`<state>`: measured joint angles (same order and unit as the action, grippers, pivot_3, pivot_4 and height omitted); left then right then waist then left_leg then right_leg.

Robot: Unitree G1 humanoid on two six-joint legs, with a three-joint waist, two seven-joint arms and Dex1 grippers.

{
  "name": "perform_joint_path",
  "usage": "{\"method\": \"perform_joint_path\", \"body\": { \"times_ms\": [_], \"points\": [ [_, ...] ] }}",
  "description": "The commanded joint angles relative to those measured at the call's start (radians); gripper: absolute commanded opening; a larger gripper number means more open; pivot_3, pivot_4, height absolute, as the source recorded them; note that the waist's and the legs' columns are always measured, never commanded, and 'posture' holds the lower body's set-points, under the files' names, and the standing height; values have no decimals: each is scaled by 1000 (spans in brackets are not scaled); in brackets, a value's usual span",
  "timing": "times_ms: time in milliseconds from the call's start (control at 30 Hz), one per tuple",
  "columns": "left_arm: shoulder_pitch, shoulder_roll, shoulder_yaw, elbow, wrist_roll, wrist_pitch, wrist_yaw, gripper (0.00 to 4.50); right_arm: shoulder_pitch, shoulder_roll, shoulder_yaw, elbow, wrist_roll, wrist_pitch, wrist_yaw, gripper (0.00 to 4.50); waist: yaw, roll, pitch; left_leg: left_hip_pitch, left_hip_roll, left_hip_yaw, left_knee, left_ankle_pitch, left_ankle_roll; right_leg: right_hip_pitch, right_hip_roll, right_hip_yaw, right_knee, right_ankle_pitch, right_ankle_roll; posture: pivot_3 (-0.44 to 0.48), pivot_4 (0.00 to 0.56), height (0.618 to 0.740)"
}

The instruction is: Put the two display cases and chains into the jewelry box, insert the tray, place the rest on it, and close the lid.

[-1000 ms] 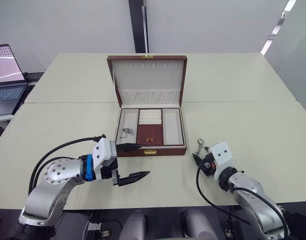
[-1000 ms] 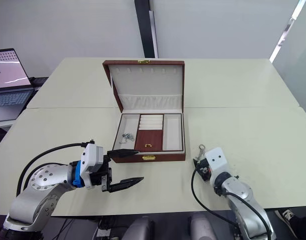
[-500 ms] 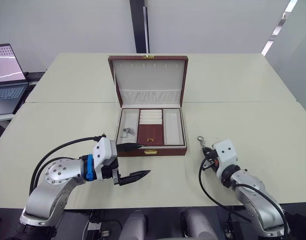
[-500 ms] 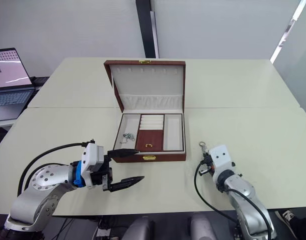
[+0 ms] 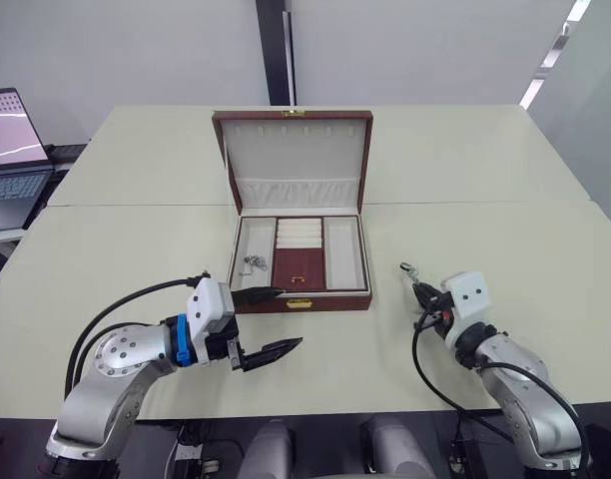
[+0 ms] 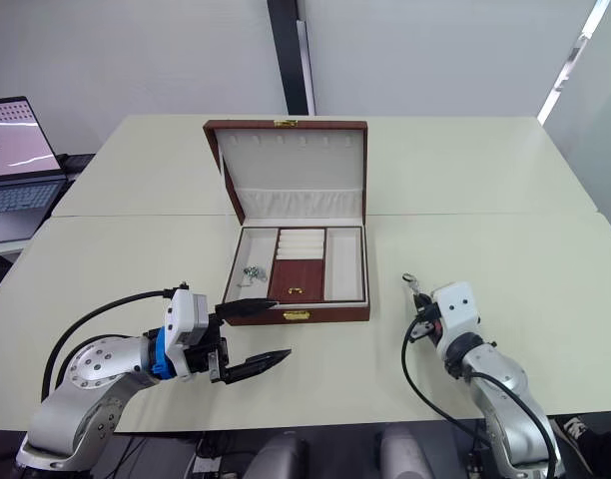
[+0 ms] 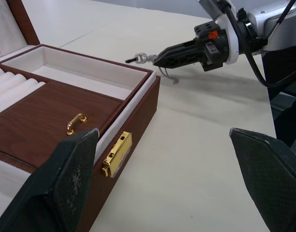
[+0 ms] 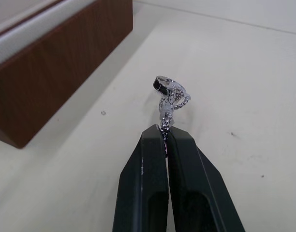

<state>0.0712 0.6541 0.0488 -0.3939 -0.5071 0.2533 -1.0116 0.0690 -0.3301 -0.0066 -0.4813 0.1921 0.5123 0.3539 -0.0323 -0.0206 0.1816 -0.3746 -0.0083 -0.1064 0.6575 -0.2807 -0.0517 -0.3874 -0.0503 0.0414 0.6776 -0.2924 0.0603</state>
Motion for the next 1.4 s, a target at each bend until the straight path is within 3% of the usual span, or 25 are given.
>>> {"method": "perform_joint_path", "body": {
  "times_ms": [33, 400, 767, 1400],
  "points": [
    [34, -12, 50, -33, -6, -25, 37, 4500, -39, 1, -24, -80, 66, -25, 36, 9, 0, 0, 0, 0, 0, 0, 0, 0, 0, 0, 0, 0, 0, 0, 0, 0, 150, 740],
    [180, -70, 133, -125, -2, -31, 186, 4500, -234, -30, 27, -117, 167, 60, 108, 9, 0, 1, 0, 0, 0, 0, 0, 0, 0, 0, -1, 0, 0, 0, 0, 0, 150, 740],
    [330, -124, 218, -223, -11, -42, 288, 4500, -435, -27, 108, -25, 184, 97, 166, 9, 0, 1, 1, -1, 0, 0, 0, 0, 0, 0, -2, 0, -1, 0, 0, 0, 150, 740],
    [339, -134, 201, -341, -13, 38, 403, 4500, -440, 3, 149, 53, 167, 47, 174, 9, 0, 1, 1, -1, 0, 0, 0, 0, 0, -1, -1, 0, -1, 0, 0, 0, 150, 740]
  ]
}}
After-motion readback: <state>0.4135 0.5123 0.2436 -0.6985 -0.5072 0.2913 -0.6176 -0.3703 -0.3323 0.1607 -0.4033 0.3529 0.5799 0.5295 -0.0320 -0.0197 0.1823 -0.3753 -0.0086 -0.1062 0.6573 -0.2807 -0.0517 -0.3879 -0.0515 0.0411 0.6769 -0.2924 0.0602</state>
